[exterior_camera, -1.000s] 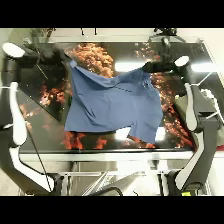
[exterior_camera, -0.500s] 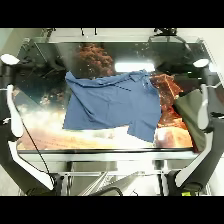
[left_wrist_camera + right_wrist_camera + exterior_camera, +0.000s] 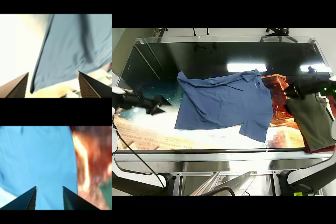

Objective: Fold the shirts.

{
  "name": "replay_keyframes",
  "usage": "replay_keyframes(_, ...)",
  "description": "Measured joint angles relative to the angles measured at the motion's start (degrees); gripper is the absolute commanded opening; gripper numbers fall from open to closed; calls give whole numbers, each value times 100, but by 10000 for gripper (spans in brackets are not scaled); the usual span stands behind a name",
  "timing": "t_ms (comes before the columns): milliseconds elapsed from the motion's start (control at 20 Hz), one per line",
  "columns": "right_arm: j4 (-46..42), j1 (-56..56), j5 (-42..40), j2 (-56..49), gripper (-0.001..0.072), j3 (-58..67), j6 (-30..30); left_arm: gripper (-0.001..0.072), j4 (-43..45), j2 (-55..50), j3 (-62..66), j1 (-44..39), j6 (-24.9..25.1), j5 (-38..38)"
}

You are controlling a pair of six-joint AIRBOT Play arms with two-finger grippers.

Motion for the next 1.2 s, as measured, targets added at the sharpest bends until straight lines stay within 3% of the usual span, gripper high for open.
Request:
replay_keyframes(100, -22, -153, -2, 393, 360, -686, -122, 666, -52, 122, -643, -74, 190, 323)
replay_keyframes(200, -22, -245, 4, 752, 359, -1231, -243, 519, -229, 188, -1062, -190, 396, 682)
replay_keyframes(400, -42, -321, 0, 1346, 363, -2162, -369, 518, -575, 243, -1412, -527, 721, 1145)
replay_keyframes(500, -70, -332, -66, 1534, 364, -2632, -391, 243, -581, 251, -1478, -632, 804, 1331)
replay_keyframes(550, -92, -337, -155, 1591, 364, -2861, -404, 163, -551, 240, -1499, -656, 841, 1416)
replay_keyframes(600, -133, -339, -291, 1633, 364, -3112, -417, 163, -518, 243, -1512, -660, 874, 1456)
replay_keyframes(650, -149, -339, -404, 1661, 365, -3344, -439, 54, -525, 243, -1523, -649, 892, 1462)
replay_keyframes(700, -151, -337, -597, 1676, 365, -3580, -468, 12, -514, 243, -1528, -627, 920, 1471)
replay_keyframes(950, 107, -332, -1316, 1462, 365, -4151, -824, 11, -560, 251, -1539, -299, 990, 1261)
replay_keyframes(1200, 726, -295, -1692, 988, 364, -3797, -1246, 11, -564, 251, -1539, 243, 1014, 1180)
